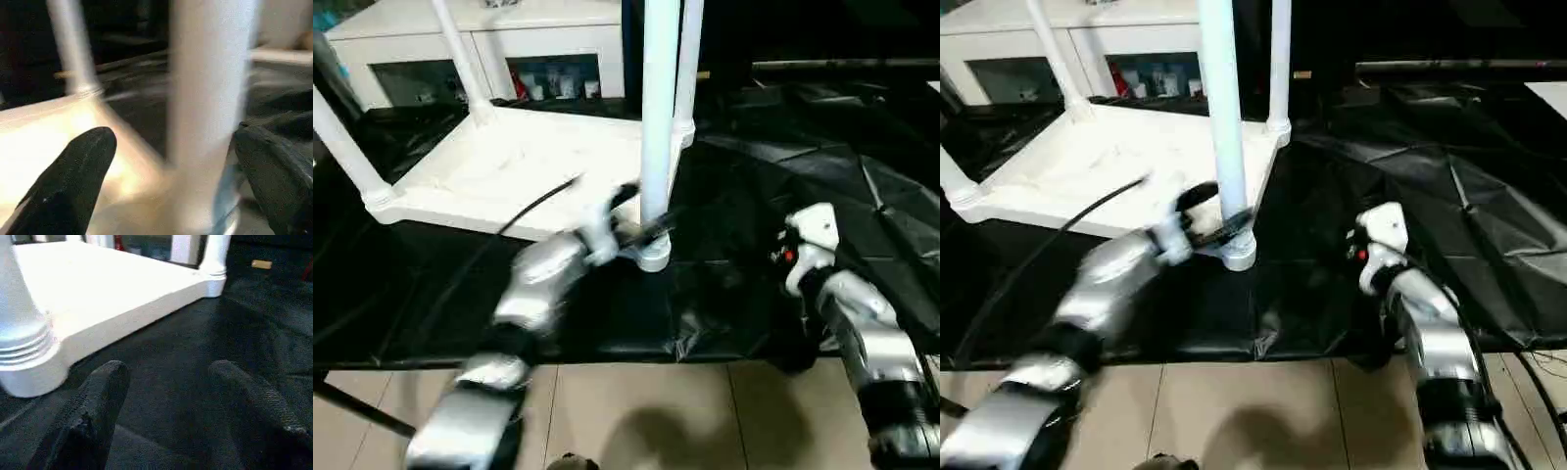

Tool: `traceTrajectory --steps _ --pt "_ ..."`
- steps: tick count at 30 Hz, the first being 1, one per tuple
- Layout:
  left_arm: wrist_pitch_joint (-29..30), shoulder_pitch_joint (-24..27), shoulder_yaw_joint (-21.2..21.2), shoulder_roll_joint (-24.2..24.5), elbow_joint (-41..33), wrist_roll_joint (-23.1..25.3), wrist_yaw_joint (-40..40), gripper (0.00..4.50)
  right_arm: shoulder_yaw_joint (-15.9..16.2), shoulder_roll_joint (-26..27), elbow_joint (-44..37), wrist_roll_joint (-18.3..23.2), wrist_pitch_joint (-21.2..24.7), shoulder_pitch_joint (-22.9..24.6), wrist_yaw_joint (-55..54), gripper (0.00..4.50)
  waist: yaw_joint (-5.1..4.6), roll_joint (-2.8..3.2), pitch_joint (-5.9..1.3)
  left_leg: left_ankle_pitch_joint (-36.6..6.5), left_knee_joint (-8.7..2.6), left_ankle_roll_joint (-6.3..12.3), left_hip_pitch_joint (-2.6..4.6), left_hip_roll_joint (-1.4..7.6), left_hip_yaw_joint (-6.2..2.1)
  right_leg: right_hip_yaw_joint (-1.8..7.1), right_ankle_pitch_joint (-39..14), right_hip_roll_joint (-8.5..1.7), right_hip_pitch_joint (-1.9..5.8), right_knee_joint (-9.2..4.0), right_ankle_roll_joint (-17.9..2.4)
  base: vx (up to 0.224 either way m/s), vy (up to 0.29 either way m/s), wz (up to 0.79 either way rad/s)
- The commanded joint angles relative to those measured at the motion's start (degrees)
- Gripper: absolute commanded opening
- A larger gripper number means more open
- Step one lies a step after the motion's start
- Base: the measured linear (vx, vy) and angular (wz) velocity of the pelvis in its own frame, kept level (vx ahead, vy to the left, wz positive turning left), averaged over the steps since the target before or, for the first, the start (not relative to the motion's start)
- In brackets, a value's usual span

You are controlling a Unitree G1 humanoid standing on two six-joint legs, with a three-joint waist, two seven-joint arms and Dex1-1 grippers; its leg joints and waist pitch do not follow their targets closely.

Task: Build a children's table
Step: Rotate table base

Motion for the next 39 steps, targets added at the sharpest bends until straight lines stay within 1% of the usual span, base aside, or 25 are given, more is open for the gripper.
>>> traceTrajectory --steps 1,5,12,13,16,19,21,22,23,24,25,26,27,28,29,30,31,32,33,34,35,36,37,38,39 --pt "1.53 2.55 2.74 1.83 -3.42 1.89 3.98 4.45 0.78 0.63 -2.93 0.52 2.80 0.99 -1.48 3.16 0.01 -1.48 -4.69 -12.22 -3.76 5.33 1.38 2.33 -1.38 1.81 -11.79 -3.06 2.80 -3.94 -11.57 0.000 0.000 0.00" --pt "4.18 10.12 5.40 1.82 -13.28 1.05 7.13 4.45 0.09 2.69 -4.30 -1.41 3.67 1.89 -7.01 3.16 -0.18 -1.31 -4.11 -16.47 -4.59 1.07 2.01 2.75 -1.38 2.26 -18.00 -3.08 1.94 -4.66 -10.07 0.000 0.000 0.00" --pt "5.52 24.56 11.73 -3.67 -33.76 1.17 22.49 4.45 -1.37 9.20 -15.62 -2.07 10.22 6.86 -17.91 3.16 -0.34 -2.23 -3.73 -18.76 -5.12 -0.37 1.78 2.48 -1.35 2.61 -20.64 -2.87 1.72 -5.25 -6.36 0.000 0.000 0.00" --pt "5.94 25.06 11.73 -4.20 -34.53 1.22 23.49 4.45 -1.29 9.45 -16.15 -1.87 10.44 7.21 -18.14 3.16 -0.37 -3.02 -3.57 -21.83 -5.24 -0.94 2.37 2.35 -1.31 2.53 -24.93 -2.86 1.72 -5.66 -4.99 0.000 0.000 0.00" --pt "6.54 26.22 10.95 -5.26 -35.00 3.46 25.79 4.45 -1.48 10.91 -16.78 -0.43 10.62 7.65 -18.88 3.16 -0.87 -3.02 -2.64 -32.78 -5.80 -2.93 4.35 2.09 -1.93 1.79 -37.94 -2.49 1.53 -7.27 -0.41 0.000 0.000 0.00" --pt "8.16 26.80 10.56 -6.07 -36.39 5.33 27.88 4.45 -0.88 11.37 -17.18 -0.50 11.04 7.60 -19.32 3.16 -2.92 -2.51 -1.09 -44.37 -5.53 -2.94 8.37 1.64 -2.41 -2.31 -45.02 -0.31 1.84 -10.28 1.98 0.000 0.000 0.00" --pt "9.85 26.44 9.35 -5.96 -37.36 6.18 29.08 4.45 -0.68 11.71 -17.52 -0.94 12.09 7.24 -19.88 3.16 -3.71 -1.45 -0.69 -51.54 -8.61 -3.46 6.92 3.41 -3.02 -3.64 -37.56 0.38 5.64 -6.67 1.63 0.021 0.011 -0.10" --pt "10.00 26.36 9.30 -5.97 -37.44 6.23 29.24 4.45 -0.67 11.74 -17.52 -0.96 12.18 7.16 -19.89 3.16 -3.46 -1.01 -1.04 -57.43 -12.19 -4.02 5.59 5.42 -3.29 -2.51 -24.10 0.10 8.51 1.15 -0.53 0.000 0.000 0.00" --pt "10.59 25.94 9.15 -5.88 -37.60 6.68 29.93 4.45 -0.53 11.82 -17.32 -0.95 12.35 6.77 -19.71 3.16 -3.16 -1.30 -1.03 -58.63 -12.51 -2.95 7.26 5.81 -3.35 -1.05 -18.13 -0.53 7.42 2.15 -1.31 0.000 0.000 0.00" --pt "10.69 25.92 9.12 -5.86 -37.65 6.74 30.03 4.45 -0.51 11.82 -17.31 -0.94 12.37 6.73 -19.68 3.16 -3.66 -2.98 -1.40 -55.27 -10.06 -1.72 9.44 4.53 -3.16 0.69 -21.33 -1.54 5.78 -1.36 -1.99 0.077 -0.048 -0.07" --pt "11.36 25.87 8.99 -5.76 -38.00 7.06 30.54 4.45 -0.08 11.69 -17.02 -1.02 12.34 6.38 -19.33 3.16 -3.00 -3.75 -0.69 -42.13 -4.25 -1.83 8.44 -0.35 -0.82 1.79 -45.12 -3.65 5.09 -8.69 -1.89 0.134 -0.069 -0.09" --pt "11.46 25.88 9.01 -5.78 -38.06 7.13 30.58 4.45 0.01 11.66 -16.96 -1.03 12.32 6.32 -19.28 3.16 -1.56 -5.89 -1.53 -21.86 0.59 2.52 4.43 -1.41 -0.94 6.02 -57.13 -7.19 9.24 -10.88 -0.94 0.134 -0.069 -0.09" --pt "11.67 25.90 9.05 -5.69 -38.11 7.34 30.57 4.45 0.17 11.67 -16.80 -0.86 12.28 6.15 -19.03 3.16 -0.70 -5.33 -2.17 -15.37 2.08 3.91 2.14 -1.14 -2.06 7.45 -56.97 -8.92 11.49 -10.68 -2.34 0.157 -0.049 -0.11" --pt "11.64 25.90 9.06 -5.56 -38.06 7.56 30.53 4.45 0.27 11.67 -16.68 -0.73 12.29 6.03 -18.81 3.16 -0.13 -4.93 -2.35 -12.00 2.28 4.57 1.39 -0.94 -2.67 7.68 -54.45 -8.95 11.96 -10.39 -3.71 0.174 -0.023 -0.03" --pt "11.77 25.89 9.12 -5.19 -38.00 7.89 30.54 4.45 1.01 11.45 -16.12 -0.74 12.22 5.74 -18.08 3.16 0.09 -4.00 -2.94 -6.43 -0.29 5.56 0.77 -1.12 -3.04 4.69 -40.93 -4.94 12.48 -8.96 -7.54 0.174 -0.023 -0.03" --pt "11.89 25.89 9.10 -5.09 -38.05 7.99 30.63 4.45 1.30 11.31 -15.93 -0.79 12.21 5.67 -17.85 3.16 0.01 -2.86 -3.26 -5.08 -2.20 5.46 2.12 -0.48 -2.75 3.04 -35.51 -3.38 11.53 -8.48 -7.97 0.161 -0.001 0.06" --pt "12.26 25.93 9.00 -4.91 -38.35 8.01 30.86 4.45 1.89 11.04 -15.85 -0.98 12.19 5.67 -17.40 3.16 -1.36 -1.53 -3.57 -6.82 -4.41 6.13 3.61 0.33 -4.36 0.72 -25.37 0.40 10.74 -6.38 -6.82 0.227 0.017 0.05" --pt "12.32 25.94 9.01 -4.86 -38.40 7.99 30.89 4.45 2.05 10.97 -15.84 -1.06 12.15 5.68 -17.28 3.16 -1.94 -0.76 -3.93 -8.35 -5.20 7.69 6.71 1.46 -5.81 0.09 -20.48 1.53 8.78 -4.50 -6.40 0.227 0.017 0.05" --pt "12.46 25.97 9.06 -4.71 -38.56 7.89 30.85 4.45 2.65 10.77 -15.84 -1.50 11.93 5.73 -16.95 3.16 -4.35 0.02 -5.61 -7.14 -5.33 15.90 14.81 5.34 -11.18 -0.97 -13.84 1.77 2.35 1.58 -5.48 0.272 0.007 0.02" --pt "12.72 25.99 9.14 -4.45 -38.84 7.61 30.84 4.45 3.55 10.54 -15.87 -2.33 11.77 5.79 -16.69 3.16 -5.26 -0.72 -6.10 1.75 -4.18 26.45 17.01 8.33 -14.36 -0.11 -13.12 0.42 -1.93 5.95 0.96 0.242 -0.030 0.00" --pt "12.91 26.04 9.07 -4.32 -39.04 7.56 30.93 4.45 3.57 10.69 -15.91 -2.22 11.95 5.79 -16.84 3.16 -5.20 -1.58 -5.73 9.45 -3.40 30.85 16.43 8.64 -13.98 1.25 -10.57 -1.17 -4.81 7.62 4.90 0.242 -0.030 0.00" --pt "12.99 26.08 9.02 -4.28 -39.16 7.50 30.95 4.45 3.25 11.02 -15.92 -1.71 12.29 5.78 -17.01 3.16 -5.13 -1.81 -5.36 10.71 -3.70 31.00 15.41 7.90 -13.13 1.74 -8.79 -1.60 -5.21 7.92 5.35 0.202 -0.070 -0.12" --pt "13.05 26.11 8.95 -4.27 -39.26 7.47 30.98 4.45 2.91 11.31 -15.93 -1.19 12.60 5.77 -17.15 3.16 -4.61 -3.23 -4.66 5.87 -3.05 25.55 12.41 2.55 -8.99 2.74 -0.82 -1.87 -3.40 3.67 1.72 0.184 -0.076 -0.13" --pt "13.21 26.27 8.88 -4.21 -39.48 7.19 30.67 4.45 2.87 11.27 -16.03 -1.04 12.67 5.72 -17.03 3.16 -3.47 -6.86 -4.63 -7.60 -0.59 17.22 7.31 -6.11 -3.39 6.59 0.61 -1.37 4.86 -1.24 -0.43 0.184 -0.076 -0.13" --pt "13.33 26.36 8.84 -4.20 -39.63 7.01 30.43 4.45 2.87 11.18 -16.10 -1.02 12.68 5.67 -16.90 3.16 -2.08 -8.91 -3.56 -13.65 3.47 14.26 4.03 -7.91 -2.98 10.06 -14.79 -3.57 7.41 -5.86 0.81 0.207 -0.080 0.09"
